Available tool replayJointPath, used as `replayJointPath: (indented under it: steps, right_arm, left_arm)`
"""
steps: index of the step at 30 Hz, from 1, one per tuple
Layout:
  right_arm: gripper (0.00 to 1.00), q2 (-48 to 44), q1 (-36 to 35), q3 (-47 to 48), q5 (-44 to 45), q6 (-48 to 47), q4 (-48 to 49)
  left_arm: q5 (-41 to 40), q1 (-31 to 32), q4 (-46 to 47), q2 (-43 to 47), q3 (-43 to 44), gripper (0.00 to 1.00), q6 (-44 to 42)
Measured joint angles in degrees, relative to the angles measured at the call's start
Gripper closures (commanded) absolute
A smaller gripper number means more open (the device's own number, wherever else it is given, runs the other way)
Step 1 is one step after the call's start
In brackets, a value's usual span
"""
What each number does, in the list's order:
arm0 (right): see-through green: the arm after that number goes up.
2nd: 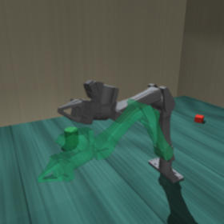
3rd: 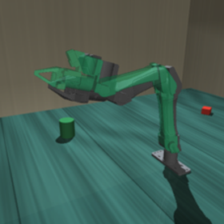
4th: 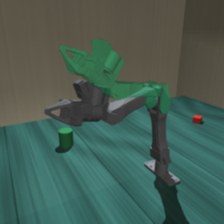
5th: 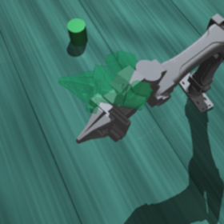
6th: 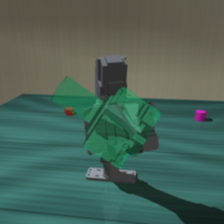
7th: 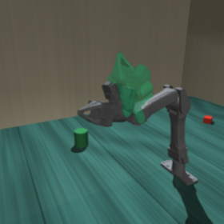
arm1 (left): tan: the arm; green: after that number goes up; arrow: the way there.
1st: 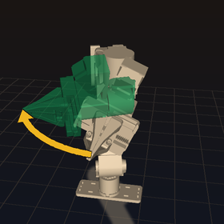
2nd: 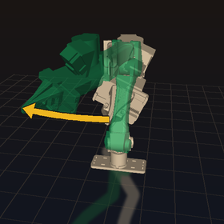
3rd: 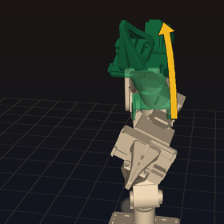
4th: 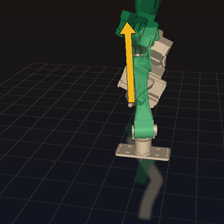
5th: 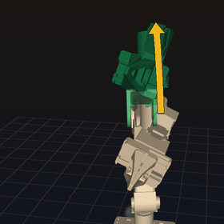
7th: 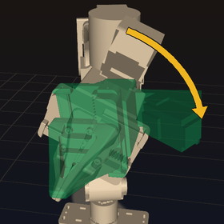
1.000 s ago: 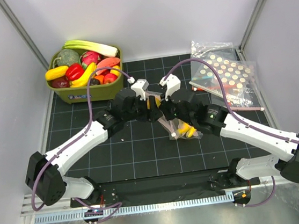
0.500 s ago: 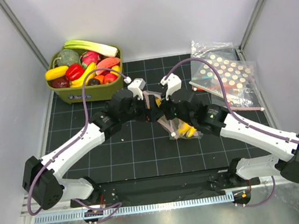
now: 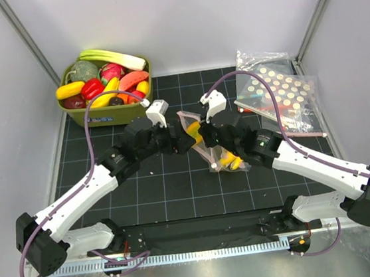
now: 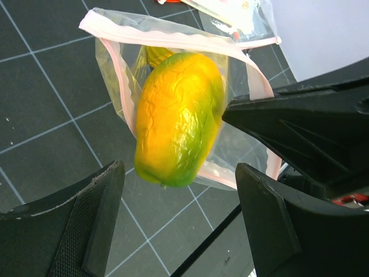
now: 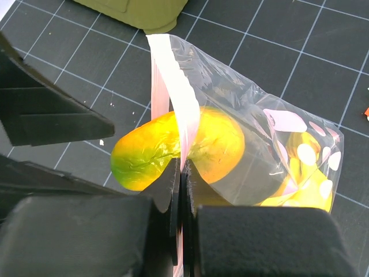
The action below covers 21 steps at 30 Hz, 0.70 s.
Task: Place the food in the zip-top bag and seal the zipper
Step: Place the fake fruit in the zipper food storage bag.
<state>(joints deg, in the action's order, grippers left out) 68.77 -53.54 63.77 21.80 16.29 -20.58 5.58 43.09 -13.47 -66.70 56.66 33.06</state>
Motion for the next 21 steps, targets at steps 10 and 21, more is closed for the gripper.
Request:
replayJointPath:
  steps: [10, 21]
  right_arm:
    - [0.99, 0.0, 0.0, 0.0, 1.3, 0.4, 0.0]
    - [0.99, 0.0, 0.0, 0.0, 1.5, 0.4, 0.0]
  left_arm:
    - [-1.2, 0.0, -0.8, 2.3, -2.4, 0.63, 1.2]
    - [-2.3, 0.0, -1.6, 5.1, -3.2, 1.0, 0.7]
